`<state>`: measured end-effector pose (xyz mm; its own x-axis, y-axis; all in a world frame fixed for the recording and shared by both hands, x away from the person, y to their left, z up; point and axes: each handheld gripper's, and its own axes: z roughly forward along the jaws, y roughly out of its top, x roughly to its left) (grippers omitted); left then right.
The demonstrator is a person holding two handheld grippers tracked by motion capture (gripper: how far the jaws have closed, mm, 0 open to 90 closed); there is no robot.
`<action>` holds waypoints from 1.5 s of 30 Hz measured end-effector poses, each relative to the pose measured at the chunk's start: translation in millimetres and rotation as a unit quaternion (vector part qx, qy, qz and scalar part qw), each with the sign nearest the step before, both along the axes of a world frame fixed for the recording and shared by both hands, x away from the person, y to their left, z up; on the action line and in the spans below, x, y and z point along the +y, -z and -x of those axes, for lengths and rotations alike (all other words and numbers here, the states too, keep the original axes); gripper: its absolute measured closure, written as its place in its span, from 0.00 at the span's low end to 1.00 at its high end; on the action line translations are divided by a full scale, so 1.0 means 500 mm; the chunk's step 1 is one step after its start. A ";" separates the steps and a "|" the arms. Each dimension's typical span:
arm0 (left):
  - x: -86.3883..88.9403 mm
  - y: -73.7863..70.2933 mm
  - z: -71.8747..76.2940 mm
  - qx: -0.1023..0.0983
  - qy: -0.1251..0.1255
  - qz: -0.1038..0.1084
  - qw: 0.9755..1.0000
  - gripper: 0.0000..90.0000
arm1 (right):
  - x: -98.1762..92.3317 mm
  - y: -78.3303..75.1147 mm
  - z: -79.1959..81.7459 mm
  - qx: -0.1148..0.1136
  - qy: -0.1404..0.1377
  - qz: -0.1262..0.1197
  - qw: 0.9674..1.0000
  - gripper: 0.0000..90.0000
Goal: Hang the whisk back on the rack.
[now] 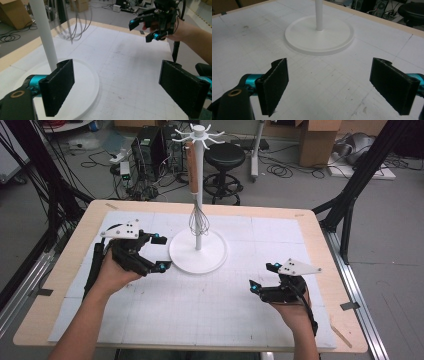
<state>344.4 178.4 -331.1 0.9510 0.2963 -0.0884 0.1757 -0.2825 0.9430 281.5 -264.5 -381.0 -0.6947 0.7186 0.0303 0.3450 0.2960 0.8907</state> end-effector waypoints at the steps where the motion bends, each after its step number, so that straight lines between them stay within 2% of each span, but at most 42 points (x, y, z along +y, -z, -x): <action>1: 0.001 0.008 0.004 -0.001 -0.003 0.000 1.000 0.14 | 0.000 0.000 0.000 0.000 0.000 0.001 1.000 0.16; 6: 0.018 0.053 0.016 0.009 -0.013 0.001 1.000 0.12 | 0.001 -0.002 0.001 -0.003 -0.002 0.001 1.000 0.16; 11: 0.020 0.087 0.022 0.012 -0.023 -0.009 1.000 0.09 | 0.009 0.000 0.000 -0.002 -0.006 0.011 1.000 0.16; 13: 0.020 0.088 0.021 0.013 -0.027 -0.015 0.999 0.08 | 0.009 0.000 0.000 -0.002 -0.004 0.012 1.000 0.16; 17: 0.014 0.096 0.027 0.017 -0.019 -0.010 1.000 0.08 | 0.008 0.001 0.003 0.001 -0.003 0.015 1.000 0.16; 20: 0.012 0.104 0.031 0.021 -0.023 -0.006 0.999 0.05 | 0.006 0.001 0.002 -0.004 -0.005 0.015 1.000 0.16; 22: 0.016 0.107 0.033 0.023 -0.029 -0.008 0.999 0.02 | 0.005 0.000 0.004 -0.004 -0.003 0.012 1.000 0.16; 28: 0.034 0.116 0.039 0.028 -0.032 -0.003 0.999 0.02 | 0.006 0.002 0.002 0.001 -0.006 0.011 1.000 0.16; 45: 0.036 0.118 0.040 0.025 -0.032 -0.003 0.999 0.02 | 0.011 0.007 0.002 0.004 -0.004 0.015 1.000 0.16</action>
<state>324.4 196.3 -390.3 0.9246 0.3572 -0.1324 0.2397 -0.2754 0.9310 280.7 -259.1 -384.3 -0.7004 0.7137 0.0142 0.3493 0.3253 0.8787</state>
